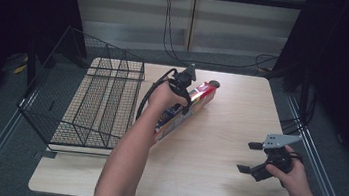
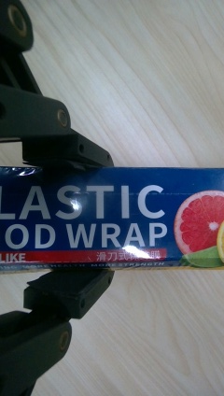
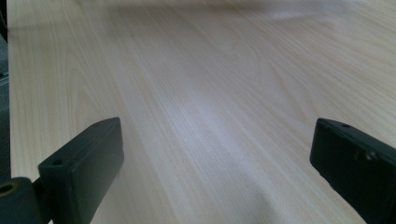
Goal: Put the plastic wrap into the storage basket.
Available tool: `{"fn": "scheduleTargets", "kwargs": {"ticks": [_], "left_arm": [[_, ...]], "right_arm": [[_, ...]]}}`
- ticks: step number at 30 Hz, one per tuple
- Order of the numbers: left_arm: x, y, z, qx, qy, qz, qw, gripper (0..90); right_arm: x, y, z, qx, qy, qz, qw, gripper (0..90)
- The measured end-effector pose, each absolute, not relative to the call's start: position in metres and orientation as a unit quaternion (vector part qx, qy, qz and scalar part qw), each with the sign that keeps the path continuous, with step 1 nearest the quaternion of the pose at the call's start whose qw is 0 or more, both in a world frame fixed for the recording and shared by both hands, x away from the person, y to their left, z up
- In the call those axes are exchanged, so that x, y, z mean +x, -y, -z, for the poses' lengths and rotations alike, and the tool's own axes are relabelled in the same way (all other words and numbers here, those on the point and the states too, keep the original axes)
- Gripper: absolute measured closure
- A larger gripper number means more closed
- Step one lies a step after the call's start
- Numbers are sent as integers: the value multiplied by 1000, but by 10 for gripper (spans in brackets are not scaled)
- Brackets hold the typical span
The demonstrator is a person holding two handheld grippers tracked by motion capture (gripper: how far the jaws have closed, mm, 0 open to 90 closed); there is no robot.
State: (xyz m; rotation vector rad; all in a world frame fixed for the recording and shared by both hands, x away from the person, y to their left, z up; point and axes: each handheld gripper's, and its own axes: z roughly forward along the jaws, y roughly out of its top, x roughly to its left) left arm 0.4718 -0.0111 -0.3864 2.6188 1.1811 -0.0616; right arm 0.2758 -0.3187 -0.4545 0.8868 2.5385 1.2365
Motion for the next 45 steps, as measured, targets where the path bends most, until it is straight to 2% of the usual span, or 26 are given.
{"fn": "scheduleTargets", "kwargs": {"ticks": [17, 45], "left_arm": [[474, -23, 345, 885, -442, 33, 140, 461], [478, -60, 288, 849, -510, 18, 140, 461]], "right_arm": [[276, 318, 454, 298, -854, -417, 90, 27], [276, 317, 454, 294, -856, -417, 89, 27]]}}
